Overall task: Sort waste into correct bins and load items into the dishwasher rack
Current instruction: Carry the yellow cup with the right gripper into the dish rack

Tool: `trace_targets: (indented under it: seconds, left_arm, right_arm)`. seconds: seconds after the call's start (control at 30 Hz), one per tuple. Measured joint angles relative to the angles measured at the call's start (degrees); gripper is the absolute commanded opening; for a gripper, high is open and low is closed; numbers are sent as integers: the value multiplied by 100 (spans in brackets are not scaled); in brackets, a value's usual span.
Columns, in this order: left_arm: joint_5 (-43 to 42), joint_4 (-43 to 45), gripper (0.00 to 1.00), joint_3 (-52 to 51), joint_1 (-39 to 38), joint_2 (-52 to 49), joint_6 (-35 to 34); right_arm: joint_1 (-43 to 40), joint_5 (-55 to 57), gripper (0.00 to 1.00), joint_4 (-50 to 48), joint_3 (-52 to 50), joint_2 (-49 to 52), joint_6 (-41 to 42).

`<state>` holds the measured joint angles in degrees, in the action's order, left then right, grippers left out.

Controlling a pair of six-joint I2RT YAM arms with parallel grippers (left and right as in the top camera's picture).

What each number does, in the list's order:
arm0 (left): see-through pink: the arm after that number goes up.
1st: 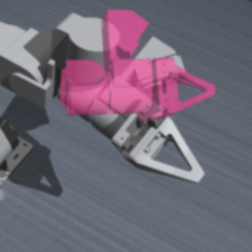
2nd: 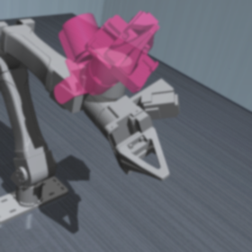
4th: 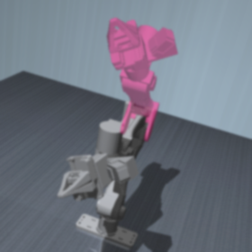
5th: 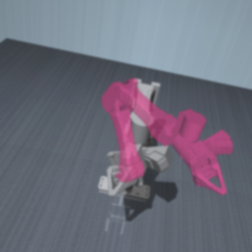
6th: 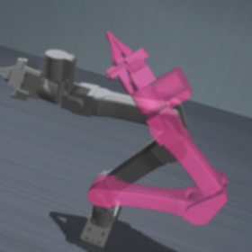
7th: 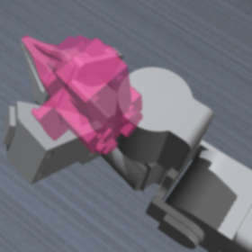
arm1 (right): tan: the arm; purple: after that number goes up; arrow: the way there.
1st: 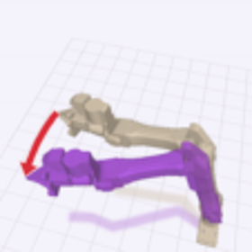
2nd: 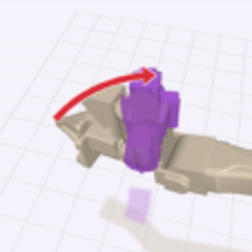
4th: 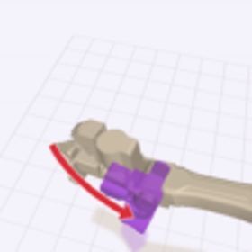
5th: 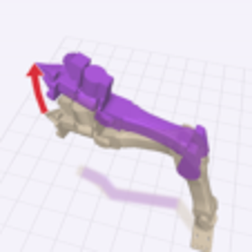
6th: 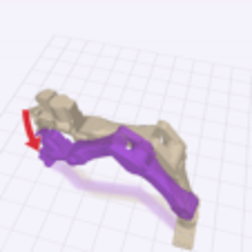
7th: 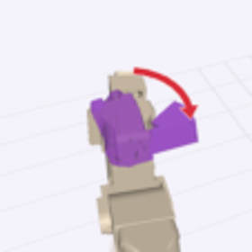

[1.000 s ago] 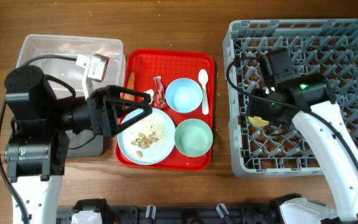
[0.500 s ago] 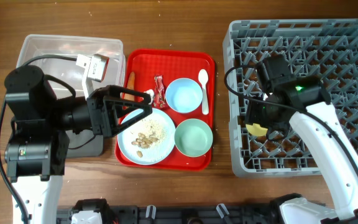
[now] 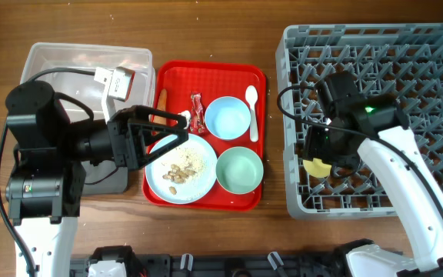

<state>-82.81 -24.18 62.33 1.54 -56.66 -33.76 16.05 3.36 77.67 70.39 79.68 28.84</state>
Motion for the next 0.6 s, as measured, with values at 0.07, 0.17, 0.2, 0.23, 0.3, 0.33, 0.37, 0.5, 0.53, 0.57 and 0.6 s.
trace_targets:
  seconds: [0.07,0.17,0.2,0.23,0.3,0.33,0.37,0.5,0.53,0.57,0.6]
  left_arm:
    - [0,0,100,0,0,0,0]
    - [2,-4,100,0,0,0,0]
    - [0,-9,100,0,0,0,0]
    - [2,-20,100,0,0,0,0]
    - [2,-20,100,0,0,0,0]
    - [0,-20,100,0,0,0,0]
    - [2,-20,100,0,0,0,0]
    - [2,-63,100,0,0,0,0]
    - [0,-90,100,0,0,0,0]
    - [0,-114,100,0,0,0,2]
    - [0,-144,100,0,0,0,0]
  right_arm:
    - [0,-26,39,-127,-28,0,0]
    - [-116,-61,38,-391,-42,0,0]
    - [-267,-76,35,-446,-46,0,-22]
    - [-472,-83,32,-472,-48,0,-66]
    - [-975,-136,31,-476,-52,0,-212]
    - [-1217,-192,31,-485,-52,0,-315]
    - [-1504,-251,32,-485,-52,0,-468]
    - [-2100,-334,33,-535,-52,0,-756]
    - [-2341,-330,33,-603,-52,0,-798]
    - [-2514,-308,33,-664,-55,0,-813]
    - [-2806,-264,33,-737,-55,0,-820]
